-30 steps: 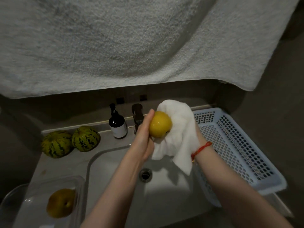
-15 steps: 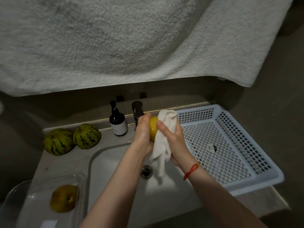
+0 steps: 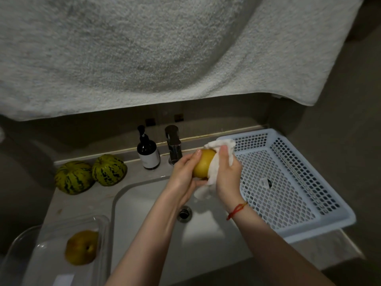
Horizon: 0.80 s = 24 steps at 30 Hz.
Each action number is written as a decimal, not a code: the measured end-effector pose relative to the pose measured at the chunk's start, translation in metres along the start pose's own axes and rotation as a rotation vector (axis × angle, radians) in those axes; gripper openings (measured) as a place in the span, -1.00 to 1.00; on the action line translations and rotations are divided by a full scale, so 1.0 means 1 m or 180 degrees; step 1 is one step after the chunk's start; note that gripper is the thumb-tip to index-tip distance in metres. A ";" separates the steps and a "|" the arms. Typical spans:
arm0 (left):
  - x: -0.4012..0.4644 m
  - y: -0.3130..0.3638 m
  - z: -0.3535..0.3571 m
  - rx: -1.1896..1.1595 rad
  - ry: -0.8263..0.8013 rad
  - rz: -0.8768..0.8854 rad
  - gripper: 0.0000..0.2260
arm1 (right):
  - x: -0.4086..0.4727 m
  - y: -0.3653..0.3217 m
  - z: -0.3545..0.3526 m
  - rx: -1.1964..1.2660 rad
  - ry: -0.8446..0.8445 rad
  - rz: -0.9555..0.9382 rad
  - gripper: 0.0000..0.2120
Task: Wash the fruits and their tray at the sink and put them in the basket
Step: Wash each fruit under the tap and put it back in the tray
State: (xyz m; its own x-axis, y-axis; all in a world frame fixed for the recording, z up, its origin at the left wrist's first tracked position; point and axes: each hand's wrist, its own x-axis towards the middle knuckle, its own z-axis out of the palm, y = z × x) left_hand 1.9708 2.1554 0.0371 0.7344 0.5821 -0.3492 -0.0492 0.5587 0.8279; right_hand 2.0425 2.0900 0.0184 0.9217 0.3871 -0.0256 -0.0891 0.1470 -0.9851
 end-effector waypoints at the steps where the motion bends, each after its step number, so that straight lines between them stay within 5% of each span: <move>1: 0.000 -0.002 -0.001 -0.0118 -0.0048 0.0067 -0.81 | 0.003 -0.002 0.000 0.0342 0.0058 0.0493 -0.77; 3: 0.000 -0.005 -0.001 -0.0360 -0.0107 0.0096 -0.77 | 0.003 -0.007 0.001 0.0930 -0.0072 0.1069 -0.74; 6: 0.002 -0.005 0.002 -0.0691 -0.0140 -0.0012 -0.79 | -0.004 -0.001 0.004 0.0847 -0.0301 0.1004 -0.56; 9: 0.005 -0.002 0.003 -0.0434 -0.0041 -0.0248 -0.75 | -0.015 0.001 0.000 0.0076 -0.0482 -0.0009 -0.58; 13: 0.004 0.003 0.001 -0.0637 -0.0202 -0.0590 -0.58 | -0.010 0.002 -0.009 -0.1513 -0.0942 -0.2391 -0.71; 15: 0.003 0.003 0.002 -0.0911 -0.0211 -0.0516 -0.61 | -0.008 0.004 -0.005 -0.1963 -0.1036 -0.2784 -0.65; 19: 0.001 -0.011 0.006 -0.0737 0.0089 -0.0187 -0.75 | -0.006 0.004 0.001 -0.1960 -0.0763 -0.2062 -0.76; 21: -0.001 -0.014 0.006 -0.0812 0.0099 -0.0089 -0.76 | -0.005 0.003 0.003 -0.1571 -0.0681 -0.1553 -0.93; 24: -0.004 -0.014 0.004 -0.0878 0.0008 0.0024 -0.74 | -0.002 -0.003 0.006 -0.0757 -0.0520 -0.0496 -0.92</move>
State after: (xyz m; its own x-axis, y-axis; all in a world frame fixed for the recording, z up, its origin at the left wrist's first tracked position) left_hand 1.9714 2.1434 0.0288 0.7316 0.5881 -0.3448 -0.2374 0.6939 0.6798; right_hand 2.0385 2.0940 0.0221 0.8428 0.5204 0.1372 0.1566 0.0067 -0.9876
